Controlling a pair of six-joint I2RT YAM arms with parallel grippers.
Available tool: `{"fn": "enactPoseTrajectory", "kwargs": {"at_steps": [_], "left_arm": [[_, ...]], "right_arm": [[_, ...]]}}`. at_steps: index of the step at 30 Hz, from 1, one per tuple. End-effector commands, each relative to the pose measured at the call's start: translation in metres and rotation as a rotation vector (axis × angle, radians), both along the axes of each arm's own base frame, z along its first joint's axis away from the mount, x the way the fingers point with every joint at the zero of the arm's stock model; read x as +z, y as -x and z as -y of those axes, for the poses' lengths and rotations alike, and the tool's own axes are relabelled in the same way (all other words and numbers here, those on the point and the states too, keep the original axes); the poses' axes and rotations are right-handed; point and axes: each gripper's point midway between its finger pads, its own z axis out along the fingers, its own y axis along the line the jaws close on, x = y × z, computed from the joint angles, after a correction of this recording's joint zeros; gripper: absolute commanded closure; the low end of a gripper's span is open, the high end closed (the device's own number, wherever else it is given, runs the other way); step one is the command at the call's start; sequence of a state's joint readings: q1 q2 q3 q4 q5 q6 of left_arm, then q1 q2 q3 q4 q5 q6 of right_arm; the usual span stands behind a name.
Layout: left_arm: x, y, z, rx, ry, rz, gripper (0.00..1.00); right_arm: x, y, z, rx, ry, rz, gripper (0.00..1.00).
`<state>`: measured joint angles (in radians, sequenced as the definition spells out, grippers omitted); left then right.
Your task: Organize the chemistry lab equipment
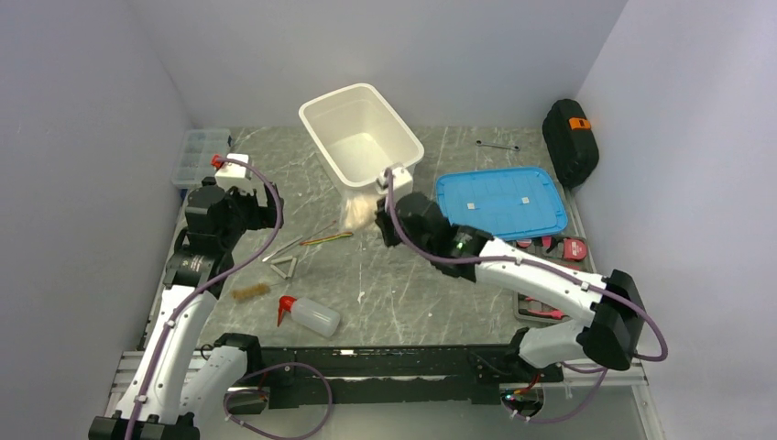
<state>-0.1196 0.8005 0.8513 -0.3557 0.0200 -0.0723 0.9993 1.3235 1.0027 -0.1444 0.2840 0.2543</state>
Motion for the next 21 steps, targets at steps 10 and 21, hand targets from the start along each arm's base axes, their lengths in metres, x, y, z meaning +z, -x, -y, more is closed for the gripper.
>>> {"fn": "enactPoseTrajectory", "kwargs": {"at_steps": [10,21], "left_arm": [[0.022,0.000,-0.002,0.017,0.013,0.076,0.01],[0.026,0.002,-0.002,0.014,0.011,0.092,0.01]], "right_arm": [[0.089,-0.137,0.008,-0.170,-0.004,0.016,1.00],[0.029,-0.226,-0.008,-0.162,0.177,-0.094,1.00]]}}
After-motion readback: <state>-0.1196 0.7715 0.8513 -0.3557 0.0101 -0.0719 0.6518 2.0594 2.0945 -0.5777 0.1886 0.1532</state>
